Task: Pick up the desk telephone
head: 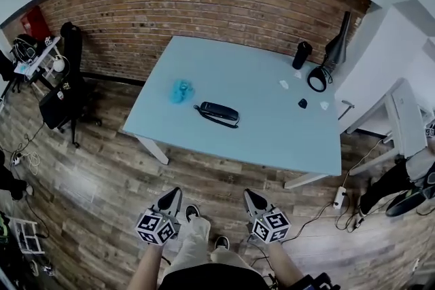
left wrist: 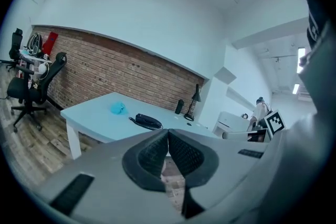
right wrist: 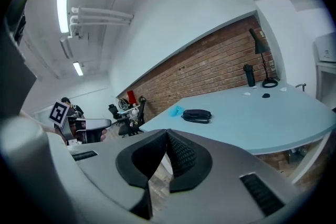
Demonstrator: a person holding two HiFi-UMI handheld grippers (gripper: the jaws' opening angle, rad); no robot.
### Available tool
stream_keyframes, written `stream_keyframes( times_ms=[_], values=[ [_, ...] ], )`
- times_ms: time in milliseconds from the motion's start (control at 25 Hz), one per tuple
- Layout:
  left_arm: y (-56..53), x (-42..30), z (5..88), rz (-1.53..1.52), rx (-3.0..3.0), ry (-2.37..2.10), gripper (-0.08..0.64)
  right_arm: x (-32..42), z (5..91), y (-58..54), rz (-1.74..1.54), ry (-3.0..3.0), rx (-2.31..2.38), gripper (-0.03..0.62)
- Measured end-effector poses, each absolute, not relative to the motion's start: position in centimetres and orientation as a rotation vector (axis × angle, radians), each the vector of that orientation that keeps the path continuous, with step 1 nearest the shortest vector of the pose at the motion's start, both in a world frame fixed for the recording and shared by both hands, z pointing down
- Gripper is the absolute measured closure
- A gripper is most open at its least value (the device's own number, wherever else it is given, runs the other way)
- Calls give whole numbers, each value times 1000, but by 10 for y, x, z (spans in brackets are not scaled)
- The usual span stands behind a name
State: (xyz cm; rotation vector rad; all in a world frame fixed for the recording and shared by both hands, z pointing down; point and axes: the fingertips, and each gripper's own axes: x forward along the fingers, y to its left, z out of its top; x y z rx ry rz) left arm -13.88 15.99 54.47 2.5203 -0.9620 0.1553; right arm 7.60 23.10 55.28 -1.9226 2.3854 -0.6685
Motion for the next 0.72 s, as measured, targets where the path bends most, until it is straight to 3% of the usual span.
stream_keyframes(
  times_ms=[440,720],
  values=[
    [51,-139,551,75,2494,-864,551,104,555,164,-814,2332,-2188,580],
    [1,-154,568,84,2466,-853,551,82,565,115,-897,2328,-2207,580]
  ],
)
